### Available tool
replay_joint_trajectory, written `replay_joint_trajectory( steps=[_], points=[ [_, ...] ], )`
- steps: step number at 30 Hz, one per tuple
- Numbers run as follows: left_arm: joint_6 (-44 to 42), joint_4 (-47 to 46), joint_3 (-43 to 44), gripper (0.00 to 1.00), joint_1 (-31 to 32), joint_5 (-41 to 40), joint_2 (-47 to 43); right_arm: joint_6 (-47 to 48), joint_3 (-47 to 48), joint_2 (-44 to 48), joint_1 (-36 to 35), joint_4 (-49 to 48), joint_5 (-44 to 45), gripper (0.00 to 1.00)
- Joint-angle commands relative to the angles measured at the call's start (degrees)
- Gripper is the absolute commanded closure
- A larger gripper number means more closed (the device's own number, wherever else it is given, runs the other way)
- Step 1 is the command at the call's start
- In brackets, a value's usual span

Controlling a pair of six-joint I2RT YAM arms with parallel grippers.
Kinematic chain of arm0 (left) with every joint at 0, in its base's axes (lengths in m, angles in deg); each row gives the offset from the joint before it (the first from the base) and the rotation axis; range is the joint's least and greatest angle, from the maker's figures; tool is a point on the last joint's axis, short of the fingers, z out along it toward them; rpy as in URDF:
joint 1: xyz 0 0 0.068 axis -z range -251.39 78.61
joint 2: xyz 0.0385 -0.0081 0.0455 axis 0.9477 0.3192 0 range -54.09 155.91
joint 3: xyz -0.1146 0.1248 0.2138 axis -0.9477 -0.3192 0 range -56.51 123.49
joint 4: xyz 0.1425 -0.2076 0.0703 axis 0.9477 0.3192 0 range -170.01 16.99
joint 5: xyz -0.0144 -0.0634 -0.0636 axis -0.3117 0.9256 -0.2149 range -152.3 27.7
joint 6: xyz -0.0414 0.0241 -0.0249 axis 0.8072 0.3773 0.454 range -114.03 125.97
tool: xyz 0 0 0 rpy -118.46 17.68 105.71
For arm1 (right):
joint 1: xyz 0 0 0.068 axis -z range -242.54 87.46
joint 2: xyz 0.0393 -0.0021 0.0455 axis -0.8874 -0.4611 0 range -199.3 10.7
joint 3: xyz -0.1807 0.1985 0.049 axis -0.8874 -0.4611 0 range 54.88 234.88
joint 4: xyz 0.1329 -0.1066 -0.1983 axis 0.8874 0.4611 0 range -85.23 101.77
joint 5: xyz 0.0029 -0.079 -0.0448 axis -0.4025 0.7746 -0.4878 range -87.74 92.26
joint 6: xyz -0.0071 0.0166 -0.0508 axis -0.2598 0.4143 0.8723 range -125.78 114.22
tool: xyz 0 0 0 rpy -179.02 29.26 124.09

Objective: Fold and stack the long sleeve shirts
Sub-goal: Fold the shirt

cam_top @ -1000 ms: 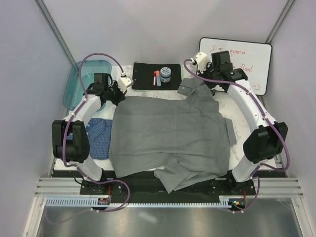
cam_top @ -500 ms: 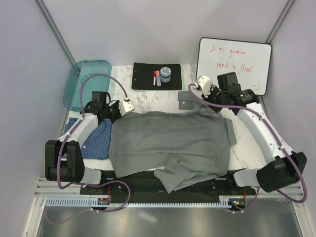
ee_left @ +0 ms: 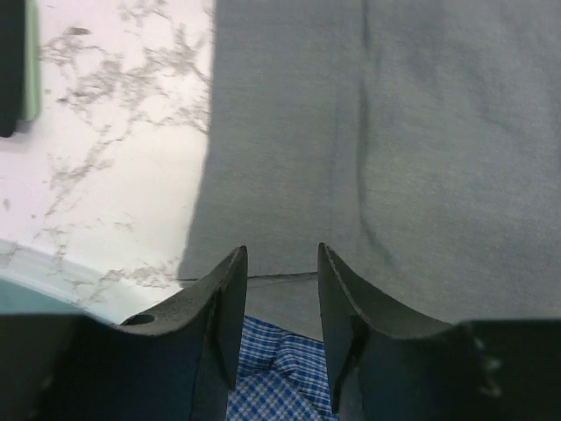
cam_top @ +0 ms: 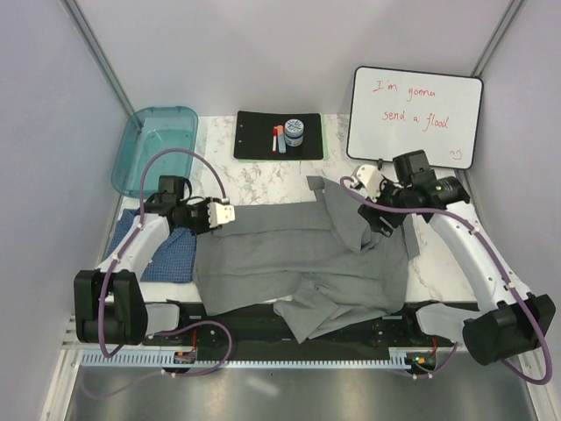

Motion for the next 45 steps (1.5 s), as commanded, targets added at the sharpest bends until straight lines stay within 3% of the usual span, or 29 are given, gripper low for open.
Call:
replay_joint_trajectory(
  steps=[1,4,6,12,20,24,27,31,34,35,36,38,39,45],
  points=[
    [13.18,-0.04,9.35,0.53,-0.02,4.35,2.69,-3.13,6.64,-6.93,5.50,-2.50,-3.95,0.32],
    [24.43,0.05,14.62,0.52,2.26,0.68,8.67,-8.14,9.72,-15.30,8.58,-5.92,-2.29,0.45],
    [26.30,0.05,15.52,0.52,4.62,-1.97,12.80,-11.21,10.52,-20.30,8.67,-8.56,0.34,0.58],
    [36.76,-3.64,18.50,0.59,9.46,-10.58,23.42,-15.80,11.40,-30.94,8.76,-16.82,5.43,0.75],
    [43.88,-5.83,20.44,0.66,12.72,-16.48,31.70,-12.02,-1.07,-34.03,10.51,-27.19,14.84,0.75],
    [47.48,-6.36,22.55,0.73,14.91,-17.88,35.30,-10.00,-0.56,-39.04,13.06,-30.80,17.48,0.75],
    [50.03,-6.45,24.66,0.75,15.62,-18.59,36.72,-7.98,2.25,-38.71,13.68,-28.19,17.32,0.74],
    [51.18,-5.93,25.28,0.63,15.62,-15.62,33.57,-9.73,9.70,-31.07,13.16,-18.44,5.82,0.65],
    [51.27,-5.75,24.49,0.53,15.54,-12.02,28.38,-13.41,15.16,-25.35,9.84,-14.11,-0.61,0.46],
    [51.62,-5.75,24.40,0.50,15.54,-11.48,25.93,-14.73,15.87,-23.77,8.42,-14.81,-0.62,0.34],
    [51.97,-5.75,24.31,0.29,15.54,-10.34,24.86,-16.48,16.58,-23.49,6.84,-16.47,0.25,0.29],
    [53.72,-5.75,24.22,0.15,15.36,-8.84,22.49,-17.64,19.12,-25.49,1.83,-18.23,2.27,0.22],
    [54.60,-5.66,24.13,0.01,14.84,-6.92,20.13,-17.64,20.44,-27.08,0.34,-18.85,3.85,0.21],
    [58.55,-7.68,22.12,0.01,11.06,-0.58,9.31,-15.46,38.18,-45.35,-6.00,-14.91,7.90,0.20]
  ],
)
